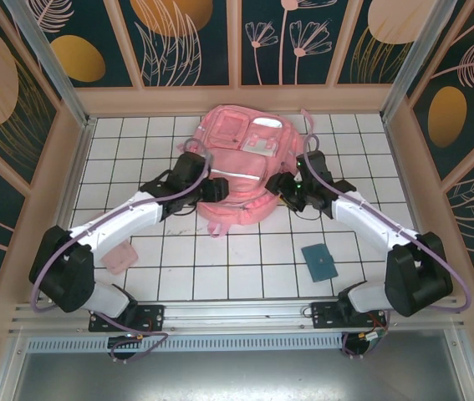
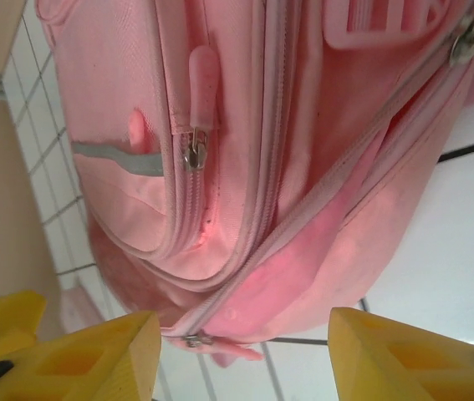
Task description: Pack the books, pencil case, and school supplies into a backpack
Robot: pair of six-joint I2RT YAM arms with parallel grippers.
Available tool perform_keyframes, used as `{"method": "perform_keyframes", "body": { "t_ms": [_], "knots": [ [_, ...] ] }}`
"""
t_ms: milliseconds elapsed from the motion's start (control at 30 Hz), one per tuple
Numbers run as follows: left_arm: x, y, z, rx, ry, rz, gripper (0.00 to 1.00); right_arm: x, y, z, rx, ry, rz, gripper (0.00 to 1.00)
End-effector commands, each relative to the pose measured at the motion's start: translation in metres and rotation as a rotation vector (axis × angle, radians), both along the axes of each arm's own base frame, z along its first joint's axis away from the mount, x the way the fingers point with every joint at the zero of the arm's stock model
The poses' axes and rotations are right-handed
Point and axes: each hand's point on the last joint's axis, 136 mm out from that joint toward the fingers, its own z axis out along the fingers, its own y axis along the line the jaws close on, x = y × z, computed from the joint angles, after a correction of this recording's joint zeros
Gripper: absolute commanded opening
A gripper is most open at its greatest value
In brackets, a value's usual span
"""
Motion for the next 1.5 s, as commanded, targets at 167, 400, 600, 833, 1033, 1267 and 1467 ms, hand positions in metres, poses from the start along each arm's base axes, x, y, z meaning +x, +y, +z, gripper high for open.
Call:
{"method": "perform_keyframes", "body": {
  "t_ms": [167, 400, 600, 833, 1033, 1267, 1467],
  "knots": [
    [-0.027, -0.025, -0.027, 0.273, -0.092, -0.431, 0.57, 0.011, 0.014, -0.007, 0.165, 0.127, -0.084, 0.51],
    [-0.032, -0.041, -0.042, 0.276, -0.102, -0.589, 0.56, 0.015, 0.02, -0.024, 0.166, 0.181, -0.078, 0.5],
    [-0.03, -0.037, -0.071, 0.355, -0.06, -0.607, 0.56, 0.021, 0.026, -0.034, 0.168, 0.162, -0.044, 0.46],
    [-0.015, -0.036, -0.093, 0.434, -0.069, -0.606, 0.42, 0.034, 0.034, -0.044, 0.156, 0.123, 0.007, 0.35],
    [-0.019, -0.039, -0.101, 0.43, -0.059, -0.641, 0.35, 0.044, 0.05, -0.042, 0.217, 0.073, 0.076, 0.35],
    [-0.021, -0.033, -0.108, 0.453, -0.048, -0.647, 0.34, 0.055, 0.072, 0.005, 0.33, -0.133, 0.208, 0.1],
    [-0.015, -0.032, -0.092, 0.458, -0.117, -0.621, 0.4, 0.051, 0.073, 0.059, 0.37, -0.35, 0.275, 0.04]
  ]
}}
